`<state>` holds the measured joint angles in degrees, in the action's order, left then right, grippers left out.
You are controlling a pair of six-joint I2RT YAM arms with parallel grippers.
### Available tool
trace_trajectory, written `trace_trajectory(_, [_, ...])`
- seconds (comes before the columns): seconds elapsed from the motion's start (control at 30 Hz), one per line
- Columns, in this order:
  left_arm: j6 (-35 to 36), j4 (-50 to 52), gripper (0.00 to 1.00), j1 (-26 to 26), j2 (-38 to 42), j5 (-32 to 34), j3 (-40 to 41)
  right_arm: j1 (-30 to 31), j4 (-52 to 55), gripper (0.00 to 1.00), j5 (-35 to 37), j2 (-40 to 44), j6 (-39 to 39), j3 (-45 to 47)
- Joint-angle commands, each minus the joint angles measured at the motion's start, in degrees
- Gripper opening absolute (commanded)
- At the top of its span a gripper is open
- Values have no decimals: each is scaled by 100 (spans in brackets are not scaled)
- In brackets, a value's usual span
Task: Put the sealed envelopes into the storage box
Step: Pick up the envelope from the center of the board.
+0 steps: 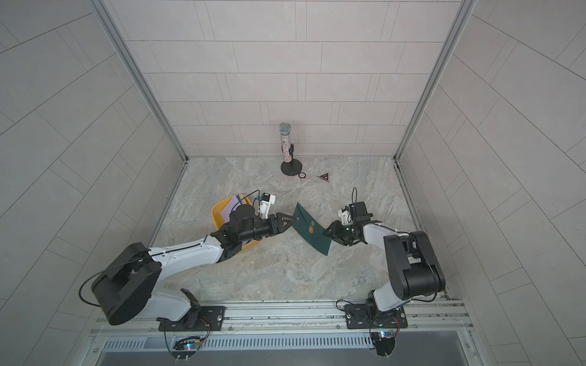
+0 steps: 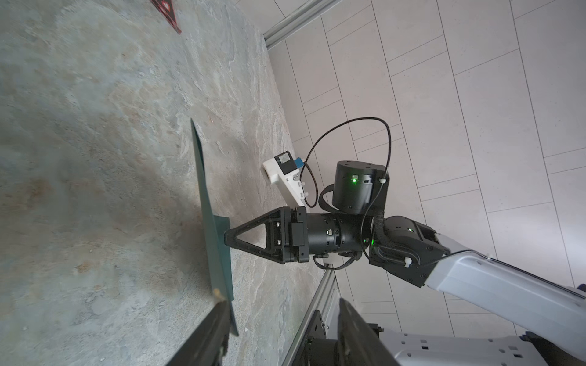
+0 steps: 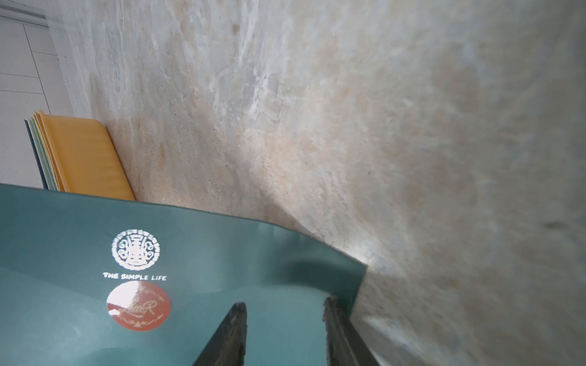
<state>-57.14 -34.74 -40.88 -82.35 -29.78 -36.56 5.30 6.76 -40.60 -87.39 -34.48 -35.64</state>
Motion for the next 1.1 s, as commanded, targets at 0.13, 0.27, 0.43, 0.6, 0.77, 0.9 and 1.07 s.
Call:
trace_trajectory(0.13, [-174, -431, 59, 32, -473, -418, -116, 61, 668, 45, 432, -280, 68, 312])
trace_trajectory(0.27, [-28, -19, 58, 36, -594, -337, -192, 67, 668, 45, 424, -287, 73, 303])
trace_trajectory(0.43, [679, 1538, 46, 25, -498, 117, -575, 67, 673, 45, 418, -310, 72, 299])
trace_trajectory(0.6, [1095, 2425, 32, 15, -539, 370, -973, 63, 670, 45, 416, -313, 80, 286])
trace_trajectory(0.77, [1518, 3187, 10, 14, -619, 534, -1328, 45, 742, 45, 440, -210, 125, 259])
trace_trajectory(0.9, [2109, 3992, 0, 17, -398, 699, -1614, 50, 774, 47, 286, 418, 88, 251])
trace_trajectory(1.07, [3046, 5120, 0, 18, 45, 426, -2101, 309, 702, 53, 257, 2206, 40, 44])
